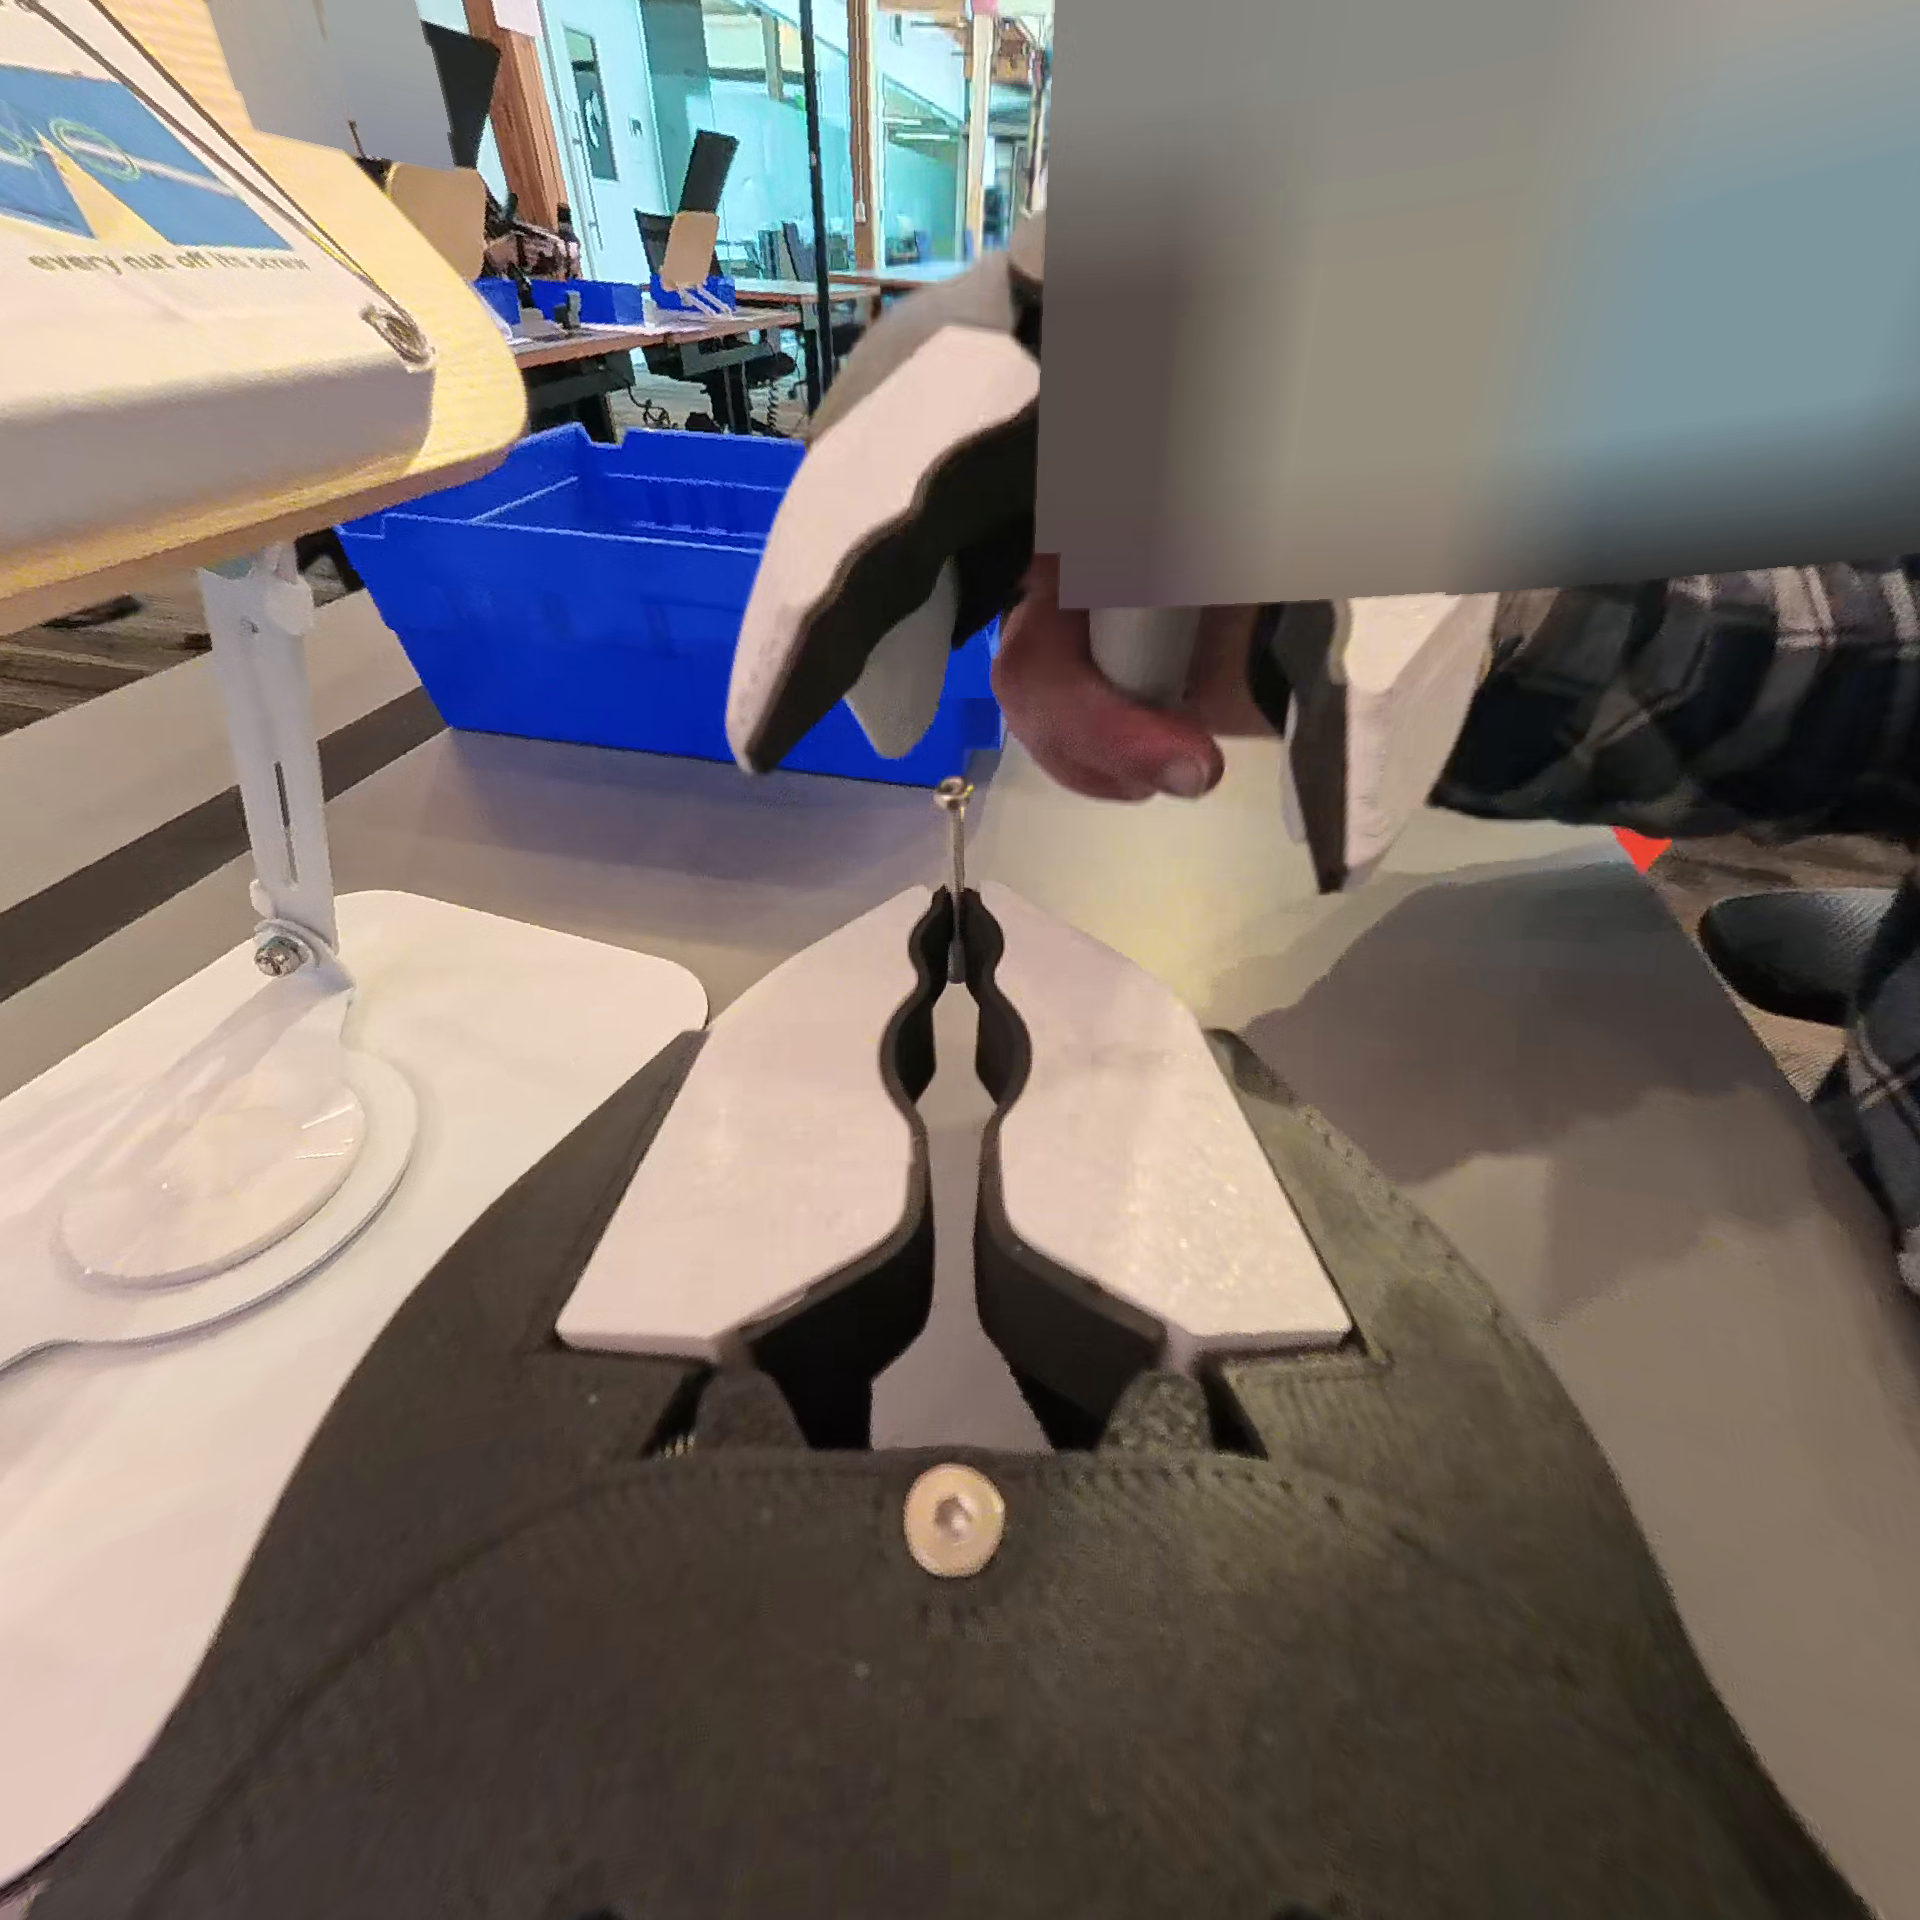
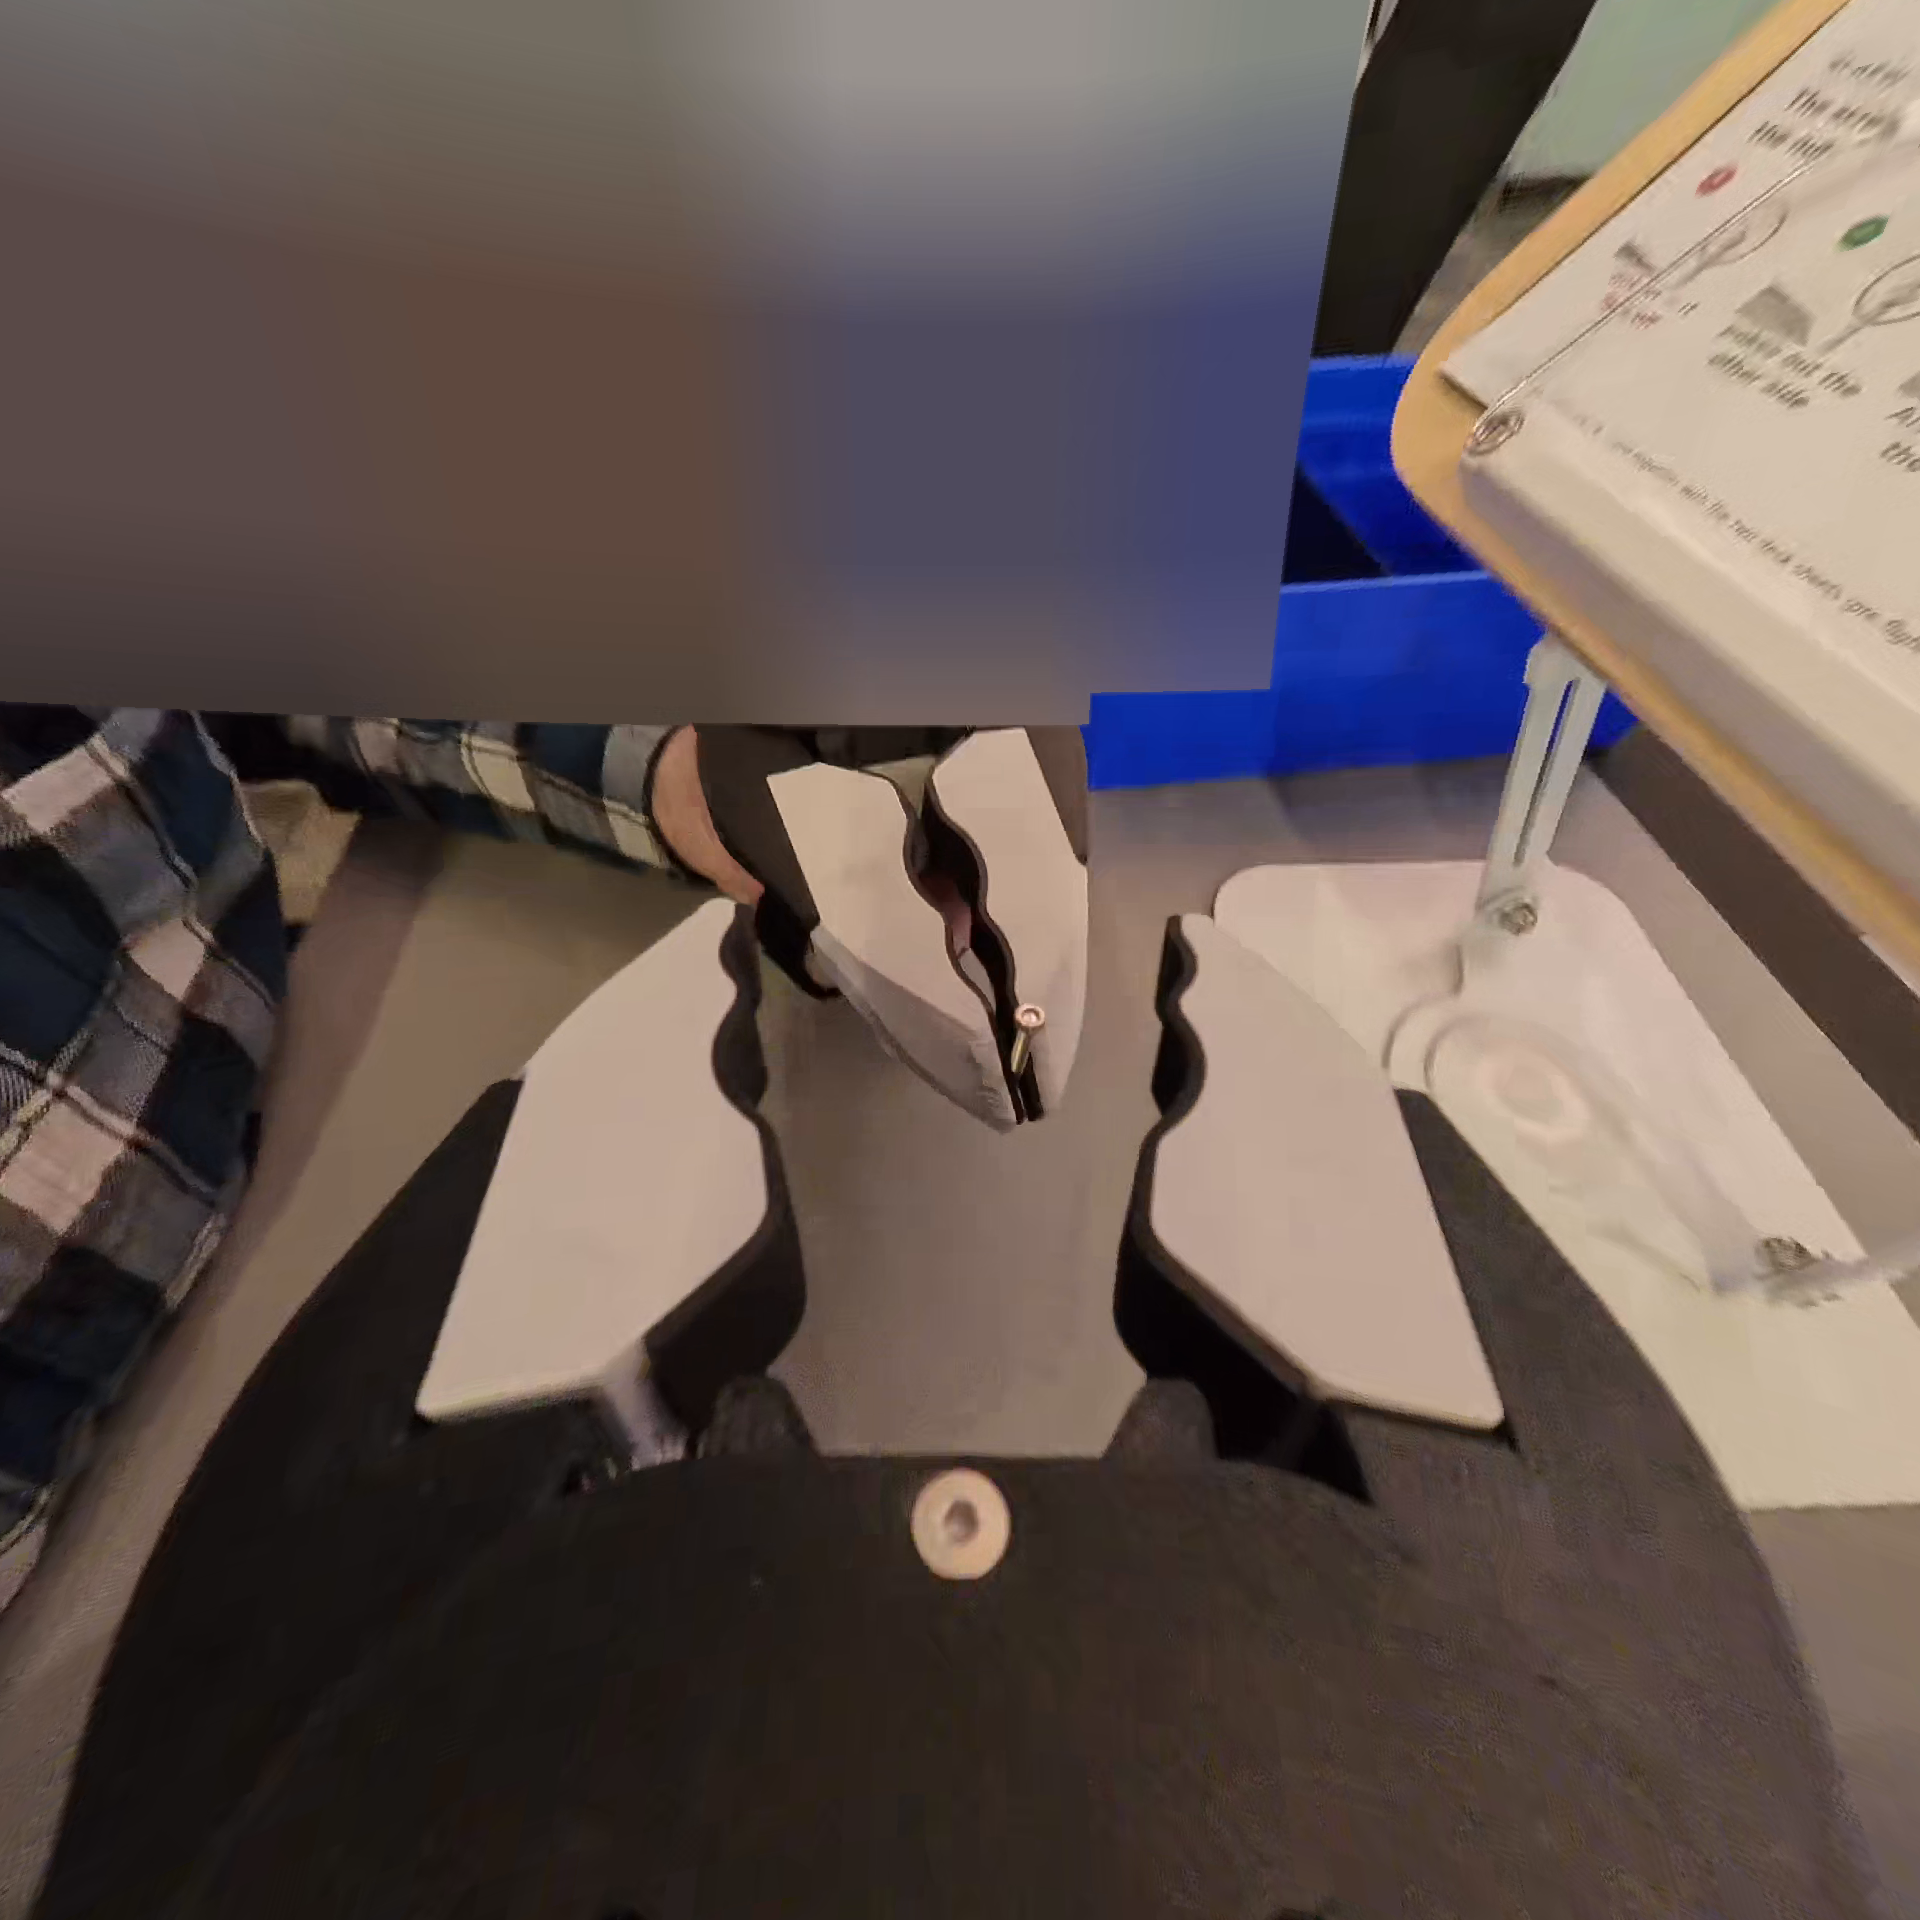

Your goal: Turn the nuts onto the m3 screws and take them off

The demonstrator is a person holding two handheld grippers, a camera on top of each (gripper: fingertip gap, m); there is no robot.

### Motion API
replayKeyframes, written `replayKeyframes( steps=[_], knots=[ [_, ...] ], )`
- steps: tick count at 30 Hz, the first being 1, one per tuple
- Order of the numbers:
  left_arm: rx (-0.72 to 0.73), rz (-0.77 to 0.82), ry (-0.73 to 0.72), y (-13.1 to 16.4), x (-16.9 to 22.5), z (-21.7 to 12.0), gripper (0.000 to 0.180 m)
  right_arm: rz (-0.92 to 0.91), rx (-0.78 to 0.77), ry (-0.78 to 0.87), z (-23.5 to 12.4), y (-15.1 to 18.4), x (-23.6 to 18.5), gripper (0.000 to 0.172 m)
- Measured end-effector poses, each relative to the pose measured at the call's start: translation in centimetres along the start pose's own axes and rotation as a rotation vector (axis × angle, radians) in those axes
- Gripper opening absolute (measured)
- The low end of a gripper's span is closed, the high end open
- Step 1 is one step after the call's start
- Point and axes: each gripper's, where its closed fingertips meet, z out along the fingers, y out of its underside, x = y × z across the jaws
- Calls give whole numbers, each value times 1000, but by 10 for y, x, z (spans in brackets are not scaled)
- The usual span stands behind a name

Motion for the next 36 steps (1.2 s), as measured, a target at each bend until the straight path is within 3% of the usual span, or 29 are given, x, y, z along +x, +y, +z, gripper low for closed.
replayKeyframes(
  steps=[1,36],
  knots=[
    [9,-9,2,-2,0,0,2,16,19,-13,1,1,-1,75],
    [20,-21,-4,-4,-5,-3,2,24,114,-31,0,7,-11,76]
  ],
)
